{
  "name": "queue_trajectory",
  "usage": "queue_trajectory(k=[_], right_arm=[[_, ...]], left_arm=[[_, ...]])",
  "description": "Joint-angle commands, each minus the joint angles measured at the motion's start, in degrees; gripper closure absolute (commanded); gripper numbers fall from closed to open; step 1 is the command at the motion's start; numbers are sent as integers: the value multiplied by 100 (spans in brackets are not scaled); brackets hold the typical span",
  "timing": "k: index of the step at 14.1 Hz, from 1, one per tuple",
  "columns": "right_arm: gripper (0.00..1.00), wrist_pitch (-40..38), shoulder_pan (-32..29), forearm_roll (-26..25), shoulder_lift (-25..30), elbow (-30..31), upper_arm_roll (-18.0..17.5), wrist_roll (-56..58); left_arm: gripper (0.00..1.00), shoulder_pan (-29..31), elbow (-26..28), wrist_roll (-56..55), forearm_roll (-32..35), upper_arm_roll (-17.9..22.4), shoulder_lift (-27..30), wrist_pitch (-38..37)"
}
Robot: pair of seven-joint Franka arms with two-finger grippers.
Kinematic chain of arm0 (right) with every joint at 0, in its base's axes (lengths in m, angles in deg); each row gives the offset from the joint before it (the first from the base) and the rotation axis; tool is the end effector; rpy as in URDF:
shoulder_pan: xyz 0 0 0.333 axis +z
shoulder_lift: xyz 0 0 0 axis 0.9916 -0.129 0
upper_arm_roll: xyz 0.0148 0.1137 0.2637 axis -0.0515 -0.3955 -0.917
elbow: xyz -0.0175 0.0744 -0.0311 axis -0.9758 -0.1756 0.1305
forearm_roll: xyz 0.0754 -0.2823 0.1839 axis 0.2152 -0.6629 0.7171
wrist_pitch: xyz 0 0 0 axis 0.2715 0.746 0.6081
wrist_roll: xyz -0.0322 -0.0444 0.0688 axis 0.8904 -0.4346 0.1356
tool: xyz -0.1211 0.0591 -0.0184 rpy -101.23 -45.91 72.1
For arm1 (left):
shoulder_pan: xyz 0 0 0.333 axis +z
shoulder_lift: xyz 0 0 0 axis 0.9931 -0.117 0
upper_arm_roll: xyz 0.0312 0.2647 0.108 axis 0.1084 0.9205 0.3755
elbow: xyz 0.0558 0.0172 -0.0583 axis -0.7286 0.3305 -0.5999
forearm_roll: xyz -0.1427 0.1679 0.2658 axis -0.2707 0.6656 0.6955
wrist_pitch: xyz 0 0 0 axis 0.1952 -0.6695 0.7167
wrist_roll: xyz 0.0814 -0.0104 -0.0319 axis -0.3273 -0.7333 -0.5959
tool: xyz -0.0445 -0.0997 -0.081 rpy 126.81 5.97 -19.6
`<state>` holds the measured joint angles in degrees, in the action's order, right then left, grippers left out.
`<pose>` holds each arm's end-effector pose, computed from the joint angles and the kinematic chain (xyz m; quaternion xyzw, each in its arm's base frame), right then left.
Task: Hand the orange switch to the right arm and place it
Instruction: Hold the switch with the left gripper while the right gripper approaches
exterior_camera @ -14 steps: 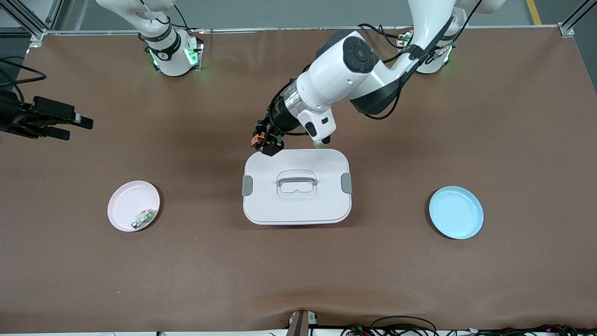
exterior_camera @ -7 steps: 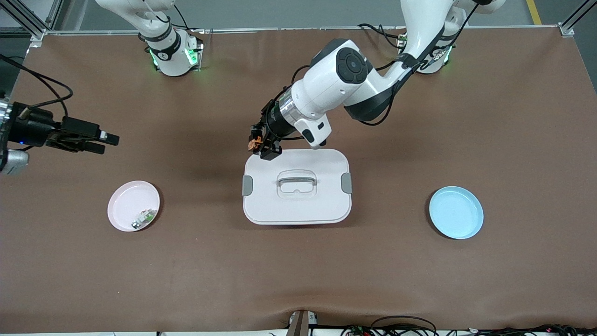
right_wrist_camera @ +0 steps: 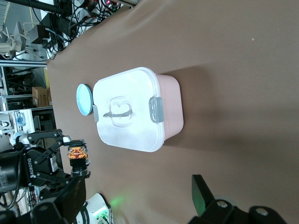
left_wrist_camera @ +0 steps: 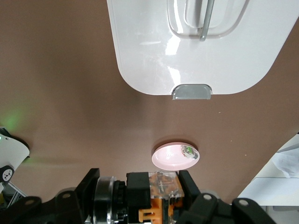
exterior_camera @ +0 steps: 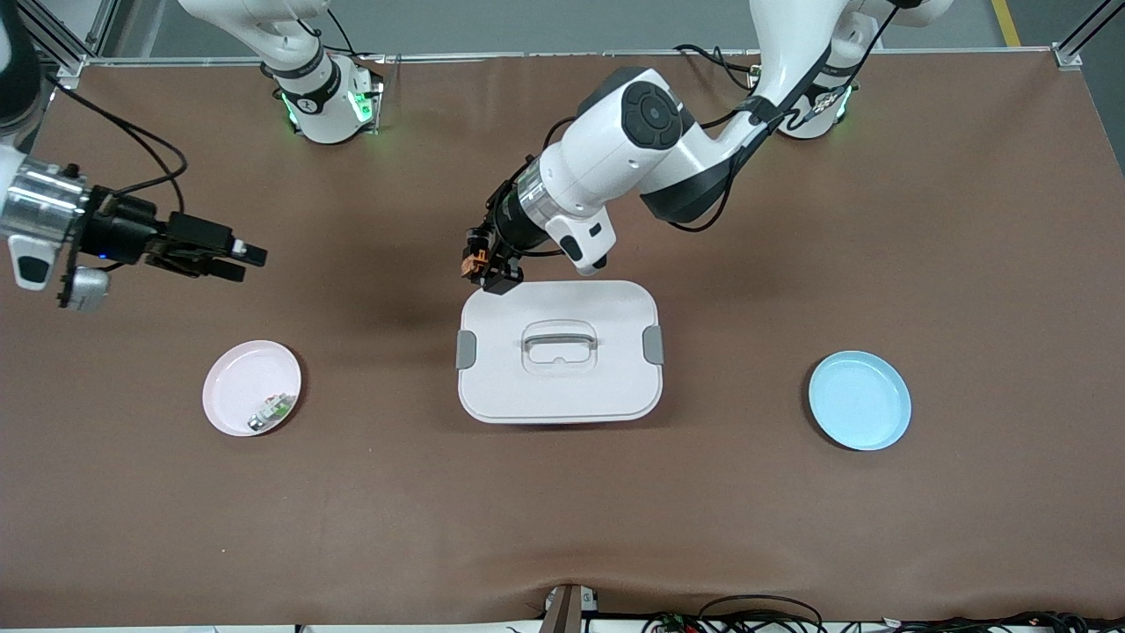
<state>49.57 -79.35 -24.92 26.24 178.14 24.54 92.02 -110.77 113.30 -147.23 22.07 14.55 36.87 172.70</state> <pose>0.5021 0.0601 0.4802 -0.9225 0.0472 -0.0019 0.3830 0.4590 -0.5220 0.4337 0.6706 0.6707 -0.2157 0.2322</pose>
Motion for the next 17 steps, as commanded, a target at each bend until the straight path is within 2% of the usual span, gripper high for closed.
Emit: queue_trajectory(k=[1,3,5,7,9,13,17], right_arm=[[0,219,274,162,315,416,27,63],[0,297,432,171,342,494,27,54],[0,630,564,241,543,862,9,45],[0,964,757,652,719,1205,9,45],[0,1254,968,847,781,1399,9,45],[0,1475,1346,874,781,1418,9,-129],[0,2010,1855,874,781,1426,9,-806]], left_arm=[[86,-81,-110,-99,101,65,-4,-87],[86,-81,-102,-99,101,65,5,-87],[87,-125,-75,-99,101,65,5,-87],[86,-116,-66,-90,109,65,5,-104],[86,-116,-66,-90,109,65,5,-148],[86,-99,-66,-99,101,65,22,-166],[86,-99,-75,-107,101,65,49,-254]])
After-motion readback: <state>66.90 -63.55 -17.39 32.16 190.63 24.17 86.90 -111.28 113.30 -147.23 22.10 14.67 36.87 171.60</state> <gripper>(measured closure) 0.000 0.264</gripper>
